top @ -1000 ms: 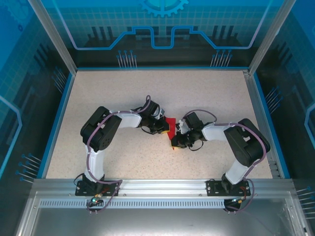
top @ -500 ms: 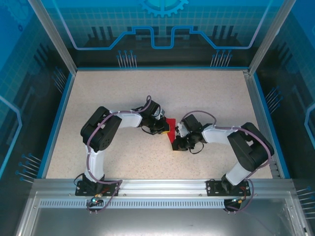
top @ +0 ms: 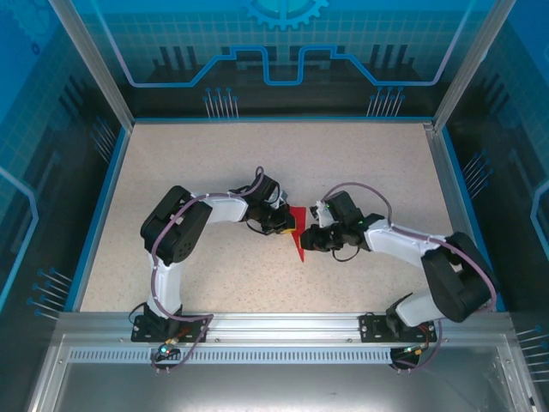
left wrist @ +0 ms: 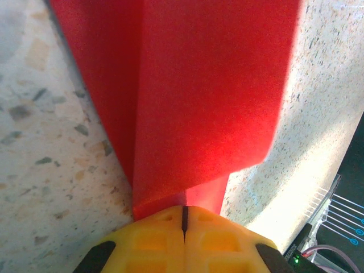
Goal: Fold a paper plane with a square sheet of paper (pick it up from the middle)
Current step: Fold the wing for the fifth time at the center of the table.
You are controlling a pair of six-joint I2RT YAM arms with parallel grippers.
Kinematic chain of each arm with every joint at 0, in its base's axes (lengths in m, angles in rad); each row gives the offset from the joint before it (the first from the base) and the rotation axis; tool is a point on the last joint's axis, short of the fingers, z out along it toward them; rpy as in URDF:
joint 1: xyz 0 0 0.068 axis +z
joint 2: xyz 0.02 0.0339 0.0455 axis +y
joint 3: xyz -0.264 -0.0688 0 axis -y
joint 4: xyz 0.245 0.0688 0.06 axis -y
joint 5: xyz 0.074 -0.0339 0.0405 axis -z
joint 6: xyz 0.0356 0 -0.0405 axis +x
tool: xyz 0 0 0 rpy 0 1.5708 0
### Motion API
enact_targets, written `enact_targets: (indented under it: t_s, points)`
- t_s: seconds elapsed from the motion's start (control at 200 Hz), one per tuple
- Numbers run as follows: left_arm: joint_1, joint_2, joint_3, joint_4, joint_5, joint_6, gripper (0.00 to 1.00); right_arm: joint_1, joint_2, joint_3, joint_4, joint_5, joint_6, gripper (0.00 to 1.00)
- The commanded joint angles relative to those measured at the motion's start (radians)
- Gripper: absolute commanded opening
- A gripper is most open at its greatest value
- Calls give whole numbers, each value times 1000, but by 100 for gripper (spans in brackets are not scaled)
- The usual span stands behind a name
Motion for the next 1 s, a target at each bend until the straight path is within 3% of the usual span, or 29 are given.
enact_targets:
  t_s: [0.0, 0.245, 0.585, 0.865, 0.995]
  points:
    - [-3, 46, -3, -91, -62, 28, 5, 6, 72, 46, 44, -3, 26, 17]
    - [-6, 40, 4, -93, -53, 33, 5, 5, 205, 68, 49, 19, 39, 13]
    - [-6, -27, 89, -50, 32, 116, 12, -29, 231, 7, -23, 51, 34, 10]
    - [-6, -103, -58, 92, 88, 139, 15, -47, 253, 4, -36, 38, 40, 9]
    - [-15, -111, -85, 82, 90, 157, 15, -46, 256, 7, -39, 30, 37, 9]
